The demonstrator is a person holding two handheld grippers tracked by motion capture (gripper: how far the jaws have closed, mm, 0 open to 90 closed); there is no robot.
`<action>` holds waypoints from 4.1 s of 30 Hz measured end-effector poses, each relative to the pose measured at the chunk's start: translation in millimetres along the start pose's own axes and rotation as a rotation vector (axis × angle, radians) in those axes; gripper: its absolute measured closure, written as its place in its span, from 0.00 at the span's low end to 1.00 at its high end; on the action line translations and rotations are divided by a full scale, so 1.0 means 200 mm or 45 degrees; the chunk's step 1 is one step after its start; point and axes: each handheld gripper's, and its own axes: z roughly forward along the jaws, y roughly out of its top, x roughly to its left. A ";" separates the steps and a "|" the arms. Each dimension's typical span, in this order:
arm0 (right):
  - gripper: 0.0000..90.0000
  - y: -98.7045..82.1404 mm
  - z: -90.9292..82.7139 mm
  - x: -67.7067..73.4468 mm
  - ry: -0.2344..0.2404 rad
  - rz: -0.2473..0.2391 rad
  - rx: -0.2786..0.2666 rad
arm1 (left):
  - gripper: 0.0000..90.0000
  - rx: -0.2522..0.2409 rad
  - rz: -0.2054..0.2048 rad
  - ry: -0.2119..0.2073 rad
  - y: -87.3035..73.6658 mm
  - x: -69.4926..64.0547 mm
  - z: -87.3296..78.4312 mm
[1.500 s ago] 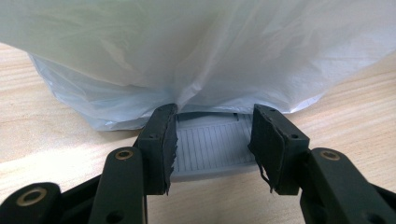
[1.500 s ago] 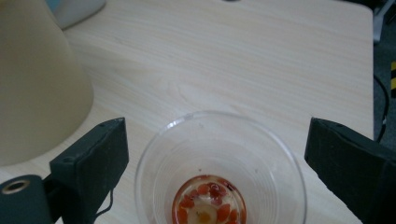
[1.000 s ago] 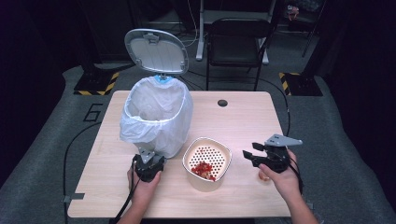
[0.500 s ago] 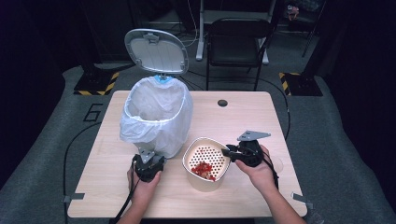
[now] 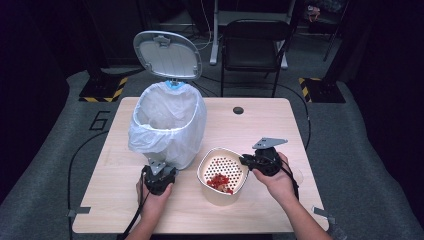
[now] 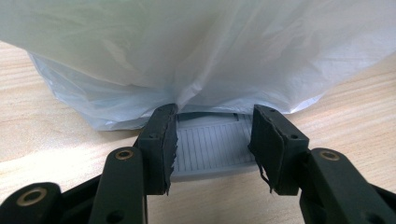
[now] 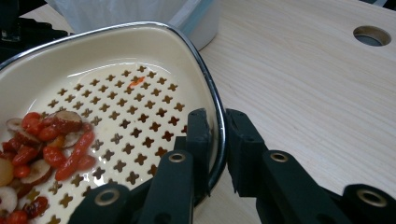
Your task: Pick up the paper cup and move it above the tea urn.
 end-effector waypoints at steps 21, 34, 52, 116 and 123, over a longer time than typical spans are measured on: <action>0.62 -0.10 -0.17 -0.15 -0.012 0.117 -0.081 | 0.56 0.001 -0.001 0.001 0.00 0.00 0.00; 0.25 -0.21 -0.37 -0.22 -0.209 0.095 -0.168 | 0.56 -0.005 -0.003 0.005 0.00 0.00 0.00; 0.07 -0.51 -0.37 -0.26 -0.308 0.154 -0.097 | 0.56 -0.015 -0.020 0.001 0.00 0.00 0.00; 0.40 0.06 -0.25 -0.38 -0.165 -0.216 -0.104 | 0.57 -0.025 -0.060 -0.023 0.00 -0.01 0.01; 0.40 0.14 -0.22 -0.39 -0.104 -0.240 -0.137 | 0.57 -0.028 -0.070 -0.026 0.00 -0.02 0.01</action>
